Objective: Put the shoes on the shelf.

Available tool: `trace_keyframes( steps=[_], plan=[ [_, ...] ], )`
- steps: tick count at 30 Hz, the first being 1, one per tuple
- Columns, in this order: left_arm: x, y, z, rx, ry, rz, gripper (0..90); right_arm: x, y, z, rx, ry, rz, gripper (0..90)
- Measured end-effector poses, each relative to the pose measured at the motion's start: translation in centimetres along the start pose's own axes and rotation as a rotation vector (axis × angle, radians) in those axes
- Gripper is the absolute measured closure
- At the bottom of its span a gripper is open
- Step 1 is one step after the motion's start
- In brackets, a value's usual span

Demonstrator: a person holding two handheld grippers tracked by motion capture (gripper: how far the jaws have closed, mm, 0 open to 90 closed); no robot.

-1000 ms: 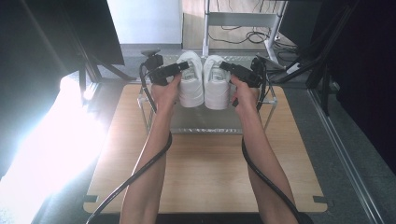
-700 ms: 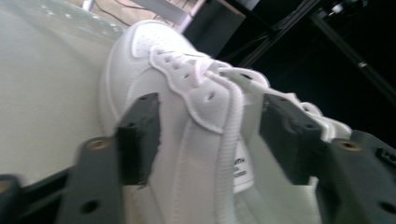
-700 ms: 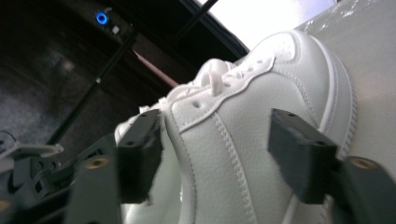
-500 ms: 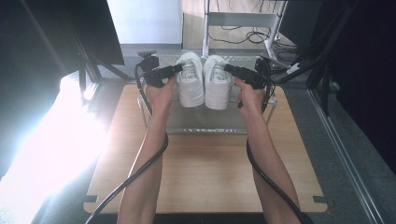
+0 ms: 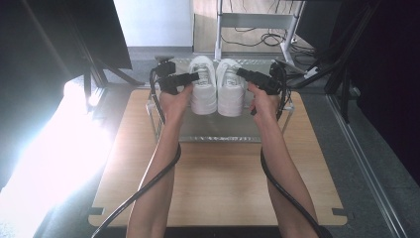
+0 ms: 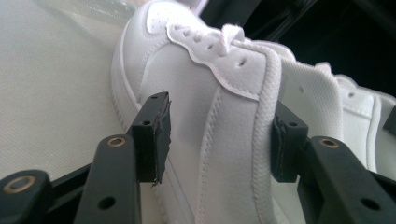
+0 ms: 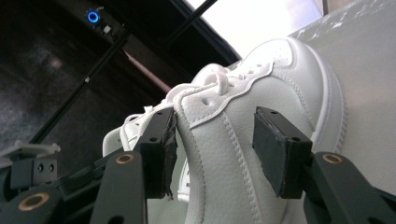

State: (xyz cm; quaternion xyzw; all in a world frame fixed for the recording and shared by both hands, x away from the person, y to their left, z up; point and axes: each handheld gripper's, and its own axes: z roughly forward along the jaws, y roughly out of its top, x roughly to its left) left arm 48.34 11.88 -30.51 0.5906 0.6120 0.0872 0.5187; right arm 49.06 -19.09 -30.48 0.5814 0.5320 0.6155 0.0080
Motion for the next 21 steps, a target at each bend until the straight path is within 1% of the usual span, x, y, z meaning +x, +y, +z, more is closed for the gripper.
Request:
trace_keyframes(
  steps=[3, 5, 7, 9, 11, 14, 15, 17, 18, 19, 20, 21],
  plan=[
    [0.5, -0.1, -0.1, -0.003, -0.012, -0.003, 40.2, -0.2, 0.2, -0.2, 0.024, 0.013, 0.011, 45.6],
    [0.6, -0.1, -0.3, -0.006, -0.031, -0.009, 38.8, -0.3, 0.3, -0.3, 0.029, 0.021, 0.010, 42.8],
    [0.6, -0.1, -0.7, -0.021, -0.054, -0.012, 36.4, -0.4, 0.3, -0.5, 0.029, 0.034, -0.002, 40.5],
    [0.4, 0.0, -1.3, -0.039, -0.067, 0.000, 35.0, -0.3, 0.3, -0.8, 0.029, 0.049, -0.017, 37.9],
    [0.4, 0.0, -1.9, -0.046, -0.075, 0.012, 33.1, -0.2, 0.3, -1.2, 0.027, 0.057, -0.034, 36.0],
    [0.5, 0.0, -2.9, -0.059, -0.088, 0.025, 29.6, -0.1, 0.3, -1.9, 0.021, 0.069, -0.047, 34.2],
    [0.5, 0.0, -2.9, -0.059, -0.088, 0.025, 28.8, 0.0, 0.3, -2.2, 0.019, 0.075, -0.052, 33.4],
    [0.8, -0.3, -3.8, -0.063, -0.098, 0.039, 27.6, 0.0, 0.2, -2.6, 0.019, 0.085, -0.065, 32.4],
    [0.9, -0.4, -4.0, -0.064, -0.100, 0.047, 26.9, 0.0, 0.1, -2.9, 0.020, 0.089, -0.074, 31.7],
    [0.9, -0.4, -4.0, -0.064, -0.100, 0.047, 26.0, 0.0, 0.1, -2.9, 0.020, 0.089, -0.074, 31.7],
    [1.1, -0.8, -4.5, -0.064, -0.103, 0.068, 24.7, 0.0, 0.0, -3.5, 0.025, 0.101, -0.084, 30.6],
    [1.2, -1.0, -4.8, -0.067, -0.105, 0.075, 24.2, -0.1, -0.1, -3.7, 0.025, 0.104, -0.088, 30.1]
  ],
)
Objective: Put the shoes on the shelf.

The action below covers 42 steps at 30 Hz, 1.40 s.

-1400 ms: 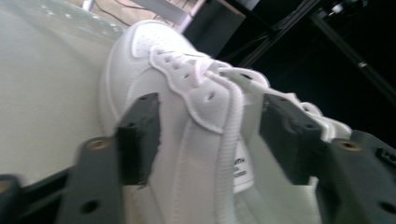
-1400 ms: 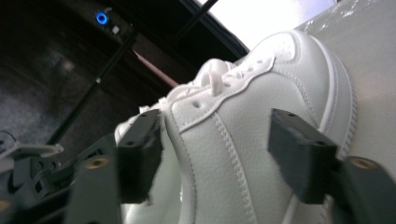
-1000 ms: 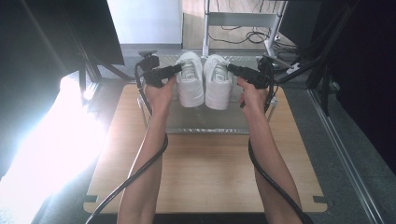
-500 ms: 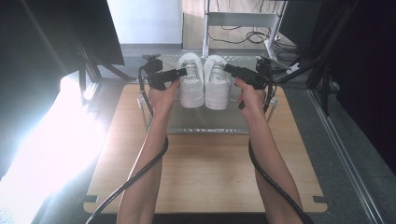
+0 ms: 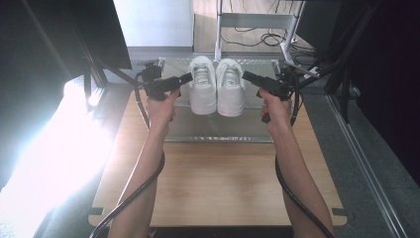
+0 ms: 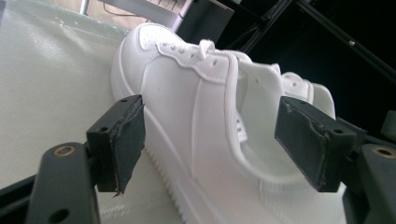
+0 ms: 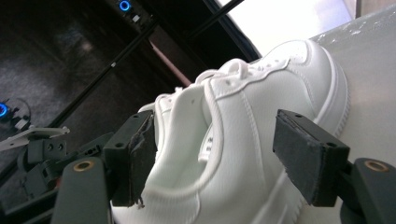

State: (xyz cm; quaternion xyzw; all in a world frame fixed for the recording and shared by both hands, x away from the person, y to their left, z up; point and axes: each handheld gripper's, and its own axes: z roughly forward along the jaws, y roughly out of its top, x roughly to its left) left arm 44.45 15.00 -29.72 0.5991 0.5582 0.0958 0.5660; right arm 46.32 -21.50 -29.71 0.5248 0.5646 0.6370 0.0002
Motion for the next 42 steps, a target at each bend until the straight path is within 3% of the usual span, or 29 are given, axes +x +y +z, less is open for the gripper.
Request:
trace_keyframes(
  steps=[7, 14, 19, 24, 32, 42],
  plan=[
    [0.8, -1.6, -1.4, -0.012, -0.029, 0.011, 20.8, -0.6, -1.1, -2.1, 0.011, 0.047, -0.020, 28.6],
    [0.8, -3.7, -2.9, -0.017, -0.069, 0.053, 18.8, -1.5, -2.3, -3.8, 0.034, 0.090, -0.009, 25.6],
    [0.8, -4.8, -4.2, -0.004, -0.064, 0.107, 16.5, -2.2, -3.4, -5.3, 0.042, 0.102, -0.016, 24.9],
    [1.0, -6.3, -5.6, 0.002, -0.067, 0.130, 16.0, -2.9, -4.7, -6.5, 0.060, 0.123, -0.020, 24.7],
    [1.8, -8.4, -7.1, 0.025, -0.059, 0.164, 15.9, -3.7, -6.3, -8.1, 0.091, 0.114, -0.043, 23.3],
    [2.9, -12.2, -8.9, 0.069, -0.071, 0.237, 14.5, -5.7, -8.9, -10.4, 0.141, 0.021, -0.110, 18.9]
  ],
)
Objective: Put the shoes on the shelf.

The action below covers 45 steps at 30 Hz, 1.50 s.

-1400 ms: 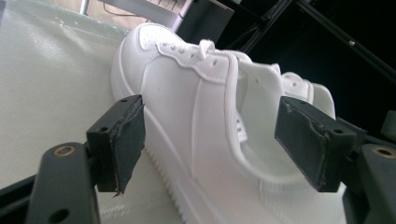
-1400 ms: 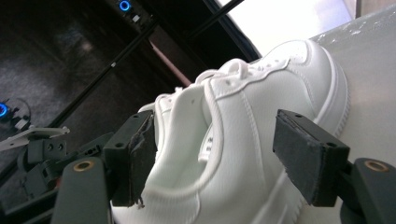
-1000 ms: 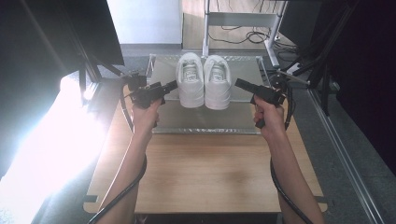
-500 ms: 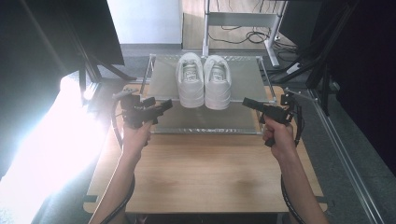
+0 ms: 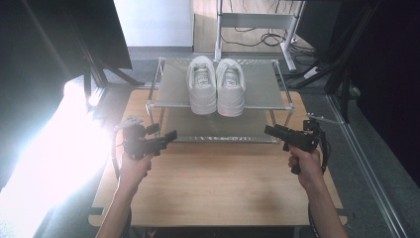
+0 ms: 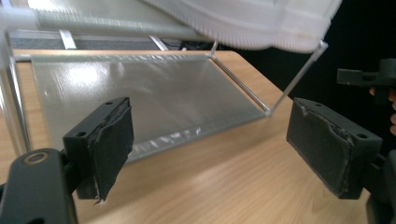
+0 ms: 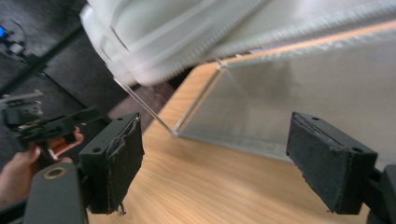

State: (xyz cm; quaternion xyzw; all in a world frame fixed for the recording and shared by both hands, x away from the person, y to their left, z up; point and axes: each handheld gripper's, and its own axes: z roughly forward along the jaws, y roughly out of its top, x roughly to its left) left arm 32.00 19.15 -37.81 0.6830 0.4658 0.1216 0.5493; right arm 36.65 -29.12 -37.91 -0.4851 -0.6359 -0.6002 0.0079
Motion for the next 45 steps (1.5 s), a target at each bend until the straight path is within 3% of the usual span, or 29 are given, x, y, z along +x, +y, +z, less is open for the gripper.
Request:
trace_keyframes(
  steps=[6, 14, 20, 29, 45],
  plan=[
    [0.4, -2.3, -0.9, -0.008, 0.004, 0.014, 13.5, -0.9, -2.0, -0.8, 0.029, -0.035, -0.021, 16.5],
    [0.7, -4.5, -1.8, -0.007, 0.032, 0.016, 11.5, -1.1, -4.5, -1.4, 0.103, -0.079, -0.110, 14.1],
    [0.4, -6.8, -1.9, 0.012, 0.071, 0.048, 10.0, -1.1, -6.5, -1.5, 0.150, -0.135, -0.176, 10.5],
    [-0.5, -10.0, -0.1, 0.095, 0.085, 0.080, 3.6, -0.7, -9.0, -1.1, 0.221, -0.238, -0.284, 5.0],
    [-2.9, -13.9, 2.8, 0.295, 0.125, 0.217, 1.0, -0.9, -13.3, 0.9, 0.369, -0.339, -0.439, 0.0]
  ],
)
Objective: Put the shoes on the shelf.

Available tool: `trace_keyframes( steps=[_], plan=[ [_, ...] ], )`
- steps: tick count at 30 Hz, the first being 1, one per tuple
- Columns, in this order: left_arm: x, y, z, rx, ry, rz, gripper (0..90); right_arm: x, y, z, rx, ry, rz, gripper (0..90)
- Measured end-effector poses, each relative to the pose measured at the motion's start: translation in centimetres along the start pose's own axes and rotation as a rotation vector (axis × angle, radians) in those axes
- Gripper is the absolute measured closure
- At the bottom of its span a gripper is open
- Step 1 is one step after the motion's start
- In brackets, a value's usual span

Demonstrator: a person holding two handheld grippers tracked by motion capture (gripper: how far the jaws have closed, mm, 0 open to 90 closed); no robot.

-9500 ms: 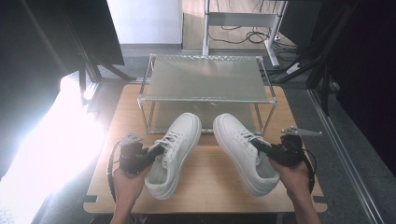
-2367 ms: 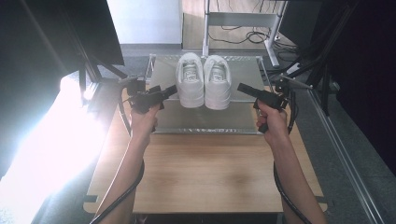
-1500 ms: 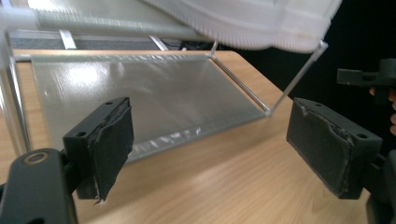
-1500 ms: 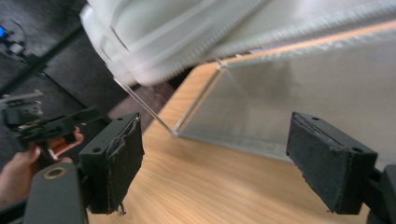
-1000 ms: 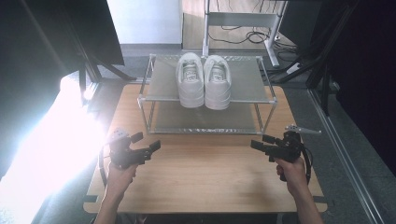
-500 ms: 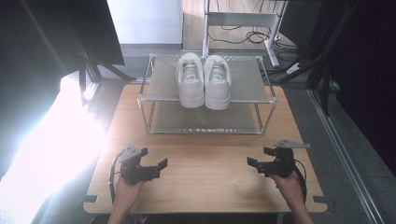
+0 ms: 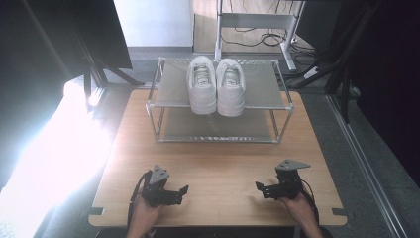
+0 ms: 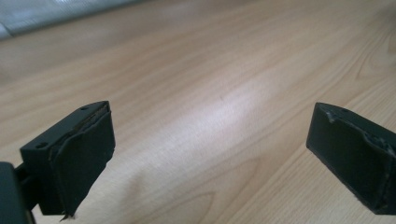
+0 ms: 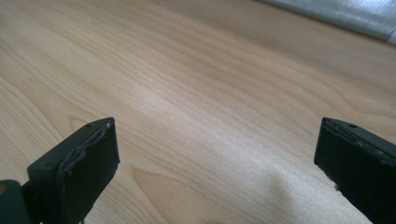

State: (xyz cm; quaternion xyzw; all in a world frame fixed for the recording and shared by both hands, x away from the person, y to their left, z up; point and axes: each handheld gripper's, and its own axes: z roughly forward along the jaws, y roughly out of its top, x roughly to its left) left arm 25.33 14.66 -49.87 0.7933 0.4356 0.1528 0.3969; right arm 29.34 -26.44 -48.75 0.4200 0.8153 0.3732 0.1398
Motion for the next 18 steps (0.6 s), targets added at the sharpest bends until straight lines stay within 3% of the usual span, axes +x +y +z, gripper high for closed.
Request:
trace_keyframes(
  steps=[3, 9, 13, 18],
  plan=[
    [-0.7, -0.2, 0.7, 0.040, 0.014, 0.036, 0.6, 0.3, -0.3, 0.5, 0.020, -0.005, -0.024, 0.0],
    [-1.4, -0.6, 1.7, 0.093, 0.017, 0.070, 0.0, 0.8, -0.8, 1.3, 0.046, -0.013, -0.083, 0.0],
    [-1.7, -0.8, 2.2, 0.118, 0.021, 0.081, 0.0, 1.1, -1.2, 1.9, 0.081, -0.026, -0.132, 0.0],
    [-1.9, -0.8, 2.4, 0.123, 0.022, 0.093, 0.0, 1.3, -1.3, 2.2, 0.103, -0.022, -0.155, 0.0]
  ],
)
